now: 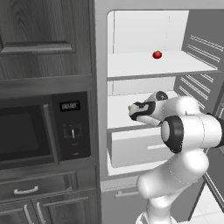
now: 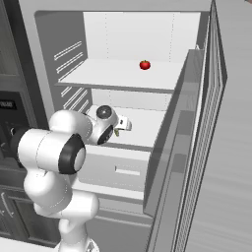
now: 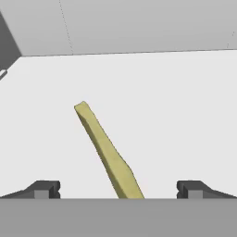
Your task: Pick the egg and butter from the fridge and place them by the bowl for mixing.
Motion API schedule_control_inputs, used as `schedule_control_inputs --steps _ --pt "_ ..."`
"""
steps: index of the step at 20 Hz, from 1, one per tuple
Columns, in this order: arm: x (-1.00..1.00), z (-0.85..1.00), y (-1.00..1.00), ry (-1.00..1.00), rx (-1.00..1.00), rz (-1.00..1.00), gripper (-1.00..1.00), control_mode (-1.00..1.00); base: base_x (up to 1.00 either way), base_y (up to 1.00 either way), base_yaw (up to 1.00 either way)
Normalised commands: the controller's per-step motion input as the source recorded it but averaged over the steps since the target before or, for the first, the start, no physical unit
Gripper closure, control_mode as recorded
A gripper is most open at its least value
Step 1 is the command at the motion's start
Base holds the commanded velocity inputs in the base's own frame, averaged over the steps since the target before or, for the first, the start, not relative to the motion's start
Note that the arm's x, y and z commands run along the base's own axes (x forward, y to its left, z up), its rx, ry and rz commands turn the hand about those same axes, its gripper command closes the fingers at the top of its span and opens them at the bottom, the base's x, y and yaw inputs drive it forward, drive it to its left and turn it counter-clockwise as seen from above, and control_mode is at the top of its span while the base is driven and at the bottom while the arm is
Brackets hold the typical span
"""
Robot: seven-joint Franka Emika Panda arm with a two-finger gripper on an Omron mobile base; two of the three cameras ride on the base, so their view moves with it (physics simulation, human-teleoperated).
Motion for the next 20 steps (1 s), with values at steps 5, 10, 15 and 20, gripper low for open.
schedule_control_inputs --steps 5,10,15,20 --pt "0.25 -0.18 0.0 0.01 0.0 0.0 -1.0 -1.0 0.0 0.0 0.0" --pt "0.05 -0.2 0.0 0.01 0.0 0.0 -1.0 -1.0 0.0 0.0 0.0" --pt "0.03 -0.18 0.0 0.01 0.0 0.0 -1.0 -1.0 0.0 0.0 0.0" --pt "0.15 -0.1 0.0 0.0 0.0 0.0 -1.0 -1.0 0.0 0.0 0.0"
